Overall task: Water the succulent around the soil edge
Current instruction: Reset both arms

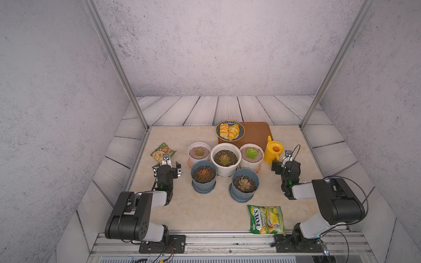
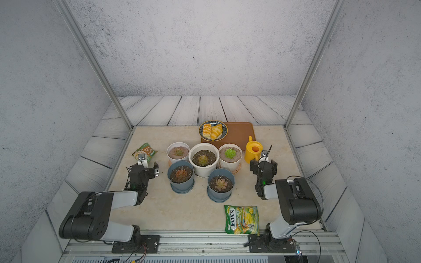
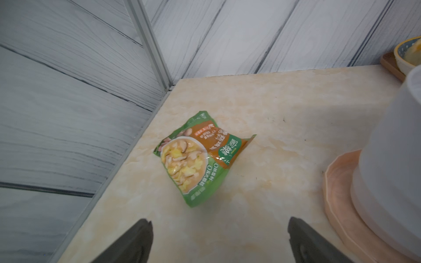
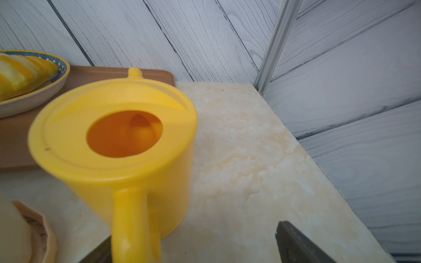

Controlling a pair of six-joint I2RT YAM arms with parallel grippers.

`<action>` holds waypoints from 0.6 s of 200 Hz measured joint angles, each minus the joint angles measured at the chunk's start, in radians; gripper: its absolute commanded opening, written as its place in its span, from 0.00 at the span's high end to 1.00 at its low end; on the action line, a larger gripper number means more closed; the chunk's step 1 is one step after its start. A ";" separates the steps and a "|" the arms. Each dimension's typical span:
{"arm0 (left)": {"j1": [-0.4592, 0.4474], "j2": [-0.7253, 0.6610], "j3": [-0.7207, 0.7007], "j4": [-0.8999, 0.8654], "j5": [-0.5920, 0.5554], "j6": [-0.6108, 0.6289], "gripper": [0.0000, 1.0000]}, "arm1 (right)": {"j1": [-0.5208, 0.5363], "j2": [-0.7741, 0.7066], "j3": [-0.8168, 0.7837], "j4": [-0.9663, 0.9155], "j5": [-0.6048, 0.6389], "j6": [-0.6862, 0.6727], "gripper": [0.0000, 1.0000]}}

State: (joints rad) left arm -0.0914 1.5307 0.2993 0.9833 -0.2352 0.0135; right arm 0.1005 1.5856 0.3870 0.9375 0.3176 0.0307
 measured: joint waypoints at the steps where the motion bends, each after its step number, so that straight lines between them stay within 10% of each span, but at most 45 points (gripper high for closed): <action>1: 0.000 0.005 -0.002 0.006 0.000 0.001 0.02 | 0.000 0.000 0.000 0.000 0.000 0.000 0.01; 120: 0.080 0.000 0.164 -0.235 0.135 -0.030 0.02 | 0.000 0.000 0.000 0.000 0.000 0.000 0.01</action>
State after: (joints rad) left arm -0.0113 1.5303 0.4629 0.7479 -0.1001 -0.0162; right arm 0.1005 1.5856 0.3870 0.9375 0.3176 0.0307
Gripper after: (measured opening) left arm 0.984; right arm 0.994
